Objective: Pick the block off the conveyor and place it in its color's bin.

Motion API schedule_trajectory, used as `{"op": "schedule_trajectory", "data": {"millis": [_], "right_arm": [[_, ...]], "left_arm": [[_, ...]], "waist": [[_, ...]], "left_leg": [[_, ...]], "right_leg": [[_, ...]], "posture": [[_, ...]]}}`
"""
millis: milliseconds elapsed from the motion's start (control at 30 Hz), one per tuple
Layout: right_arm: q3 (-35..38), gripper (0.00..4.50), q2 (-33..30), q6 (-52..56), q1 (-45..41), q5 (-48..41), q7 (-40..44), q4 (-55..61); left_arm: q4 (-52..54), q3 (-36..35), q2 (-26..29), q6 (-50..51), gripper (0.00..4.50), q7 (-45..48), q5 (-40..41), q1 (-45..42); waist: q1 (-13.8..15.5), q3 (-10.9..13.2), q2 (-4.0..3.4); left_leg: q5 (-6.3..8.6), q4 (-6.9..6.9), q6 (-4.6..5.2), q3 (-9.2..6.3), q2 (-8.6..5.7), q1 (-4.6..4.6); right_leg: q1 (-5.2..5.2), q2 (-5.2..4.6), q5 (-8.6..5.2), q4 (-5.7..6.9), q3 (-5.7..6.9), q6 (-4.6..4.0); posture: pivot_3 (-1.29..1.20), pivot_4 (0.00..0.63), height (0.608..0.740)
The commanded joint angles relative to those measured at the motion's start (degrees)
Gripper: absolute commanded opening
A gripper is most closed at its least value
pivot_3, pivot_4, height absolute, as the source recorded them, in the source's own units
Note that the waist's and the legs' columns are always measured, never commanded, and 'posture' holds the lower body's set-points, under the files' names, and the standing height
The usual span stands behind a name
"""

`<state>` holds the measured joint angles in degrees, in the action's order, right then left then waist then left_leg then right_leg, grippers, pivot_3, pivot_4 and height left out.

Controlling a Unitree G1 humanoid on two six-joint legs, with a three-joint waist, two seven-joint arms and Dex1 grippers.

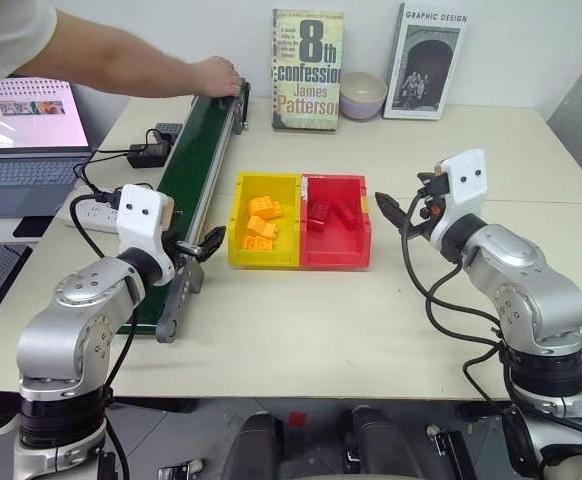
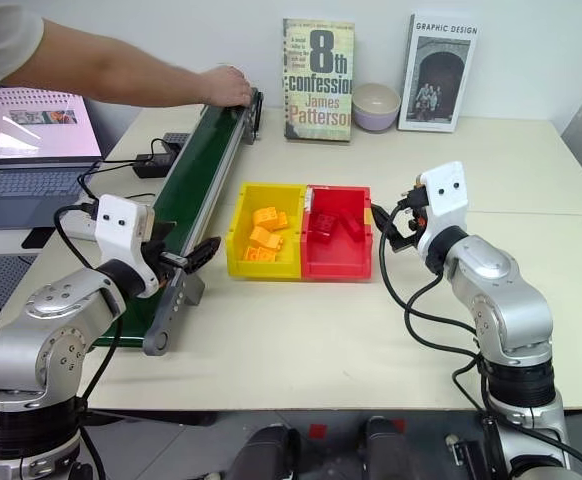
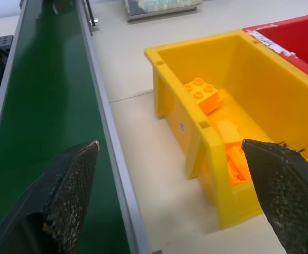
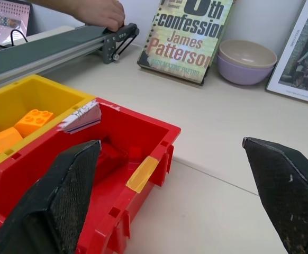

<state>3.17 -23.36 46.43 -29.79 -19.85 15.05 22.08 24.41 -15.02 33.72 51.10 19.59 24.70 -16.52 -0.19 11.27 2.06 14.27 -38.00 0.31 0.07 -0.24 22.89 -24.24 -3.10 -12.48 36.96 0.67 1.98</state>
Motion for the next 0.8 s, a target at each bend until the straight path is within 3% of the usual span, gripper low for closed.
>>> {"op": "schedule_trajectory", "data": {"millis": [33,433,800], "right_arm": [[0.40,4.50,0.31,-1.46,-1.04,0.12,0.44,0.80],[0.52,4.50,-0.80,-1.65,-1.42,0.40,3.40,0.26],[-0.33,4.50,-3.12,-7.01,-6.99,-3.98,17.73,-6.30]], "left_arm": [[2.94,-1.35,0.84,0.48,4.50,0.06,0.70,-0.49],[4.30,-5.27,-0.22,1.61,4.50,-2.55,1.44,0.82],[3.78,-9.70,-4.60,-3.14,4.50,-10.09,-1.45,0.50]], "waist": [[0.00,0.00,0.00],[-0.01,0.00,0.00],[0.00,0.00,0.00]], "left_leg": [[0.00,0.00,0.00,0.00,0.00,0.00],[0.00,0.00,0.00,0.04,-0.01,0.00],[0.00,0.00,0.00,0.00,0.00,-0.02]], "right_leg": [[0.00,0.00,0.00,0.00,0.00,0.00],[0.00,0.00,0.00,-0.01,0.00,0.00],[0.02,0.01,0.00,0.00,0.02,0.00]], "posture": [[0.00,0.150,0.740],[0.00,0.150,0.740],[0.00,0.150,0.740]]}}
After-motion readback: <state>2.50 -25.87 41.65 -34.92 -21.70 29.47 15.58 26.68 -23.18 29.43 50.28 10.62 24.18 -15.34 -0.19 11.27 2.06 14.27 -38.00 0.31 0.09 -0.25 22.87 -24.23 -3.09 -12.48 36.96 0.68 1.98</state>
